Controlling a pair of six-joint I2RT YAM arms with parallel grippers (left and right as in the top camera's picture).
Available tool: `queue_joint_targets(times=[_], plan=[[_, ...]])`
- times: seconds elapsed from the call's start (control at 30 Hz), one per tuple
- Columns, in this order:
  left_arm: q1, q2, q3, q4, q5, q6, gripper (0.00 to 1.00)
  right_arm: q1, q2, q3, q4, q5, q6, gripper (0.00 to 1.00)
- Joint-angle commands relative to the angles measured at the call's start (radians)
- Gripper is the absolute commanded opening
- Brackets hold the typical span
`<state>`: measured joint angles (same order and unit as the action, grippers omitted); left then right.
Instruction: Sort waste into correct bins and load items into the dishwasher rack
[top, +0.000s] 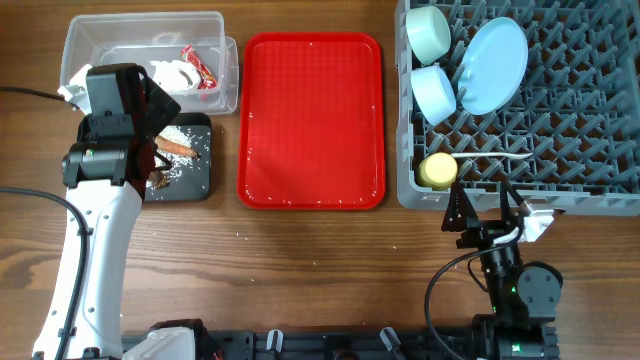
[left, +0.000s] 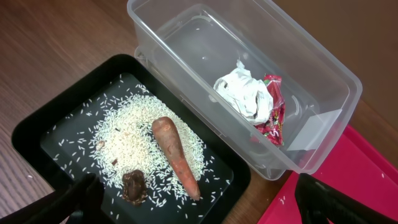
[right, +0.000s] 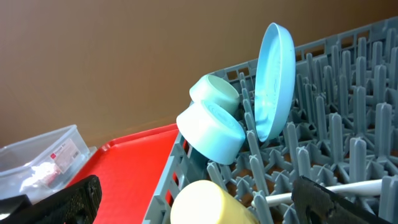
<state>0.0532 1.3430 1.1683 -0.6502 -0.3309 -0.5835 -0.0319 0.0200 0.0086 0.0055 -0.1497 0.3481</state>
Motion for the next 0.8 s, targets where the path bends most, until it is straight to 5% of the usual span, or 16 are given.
queue_joint_targets(times=[0.0, 0.4, 0.63, 0.77], plan=[[-0.005, -0.002, 0.009, 0.003, 0.001, 0.015, 1.00, -0.004, -0.009, -0.003, 0.009, -0.017, 0.030, 1.00], [-0.005, -0.005, 0.008, 0.000, 0.001, 0.015, 1.00, -0.004, -0.009, -0.003, 0.009, -0.017, 0.030, 1.00], [-0.006, -0.181, -0.034, -0.038, 0.030, 0.057, 1.00, -0.004, -0.009, -0.003, 0.009, -0.017, 0.030, 1.00], [-0.006, -0.442, -0.303, 0.226, 0.274, 0.294, 1.00, -0.004, -0.009, -0.003, 0.009, -0.017, 0.030, 1.00]])
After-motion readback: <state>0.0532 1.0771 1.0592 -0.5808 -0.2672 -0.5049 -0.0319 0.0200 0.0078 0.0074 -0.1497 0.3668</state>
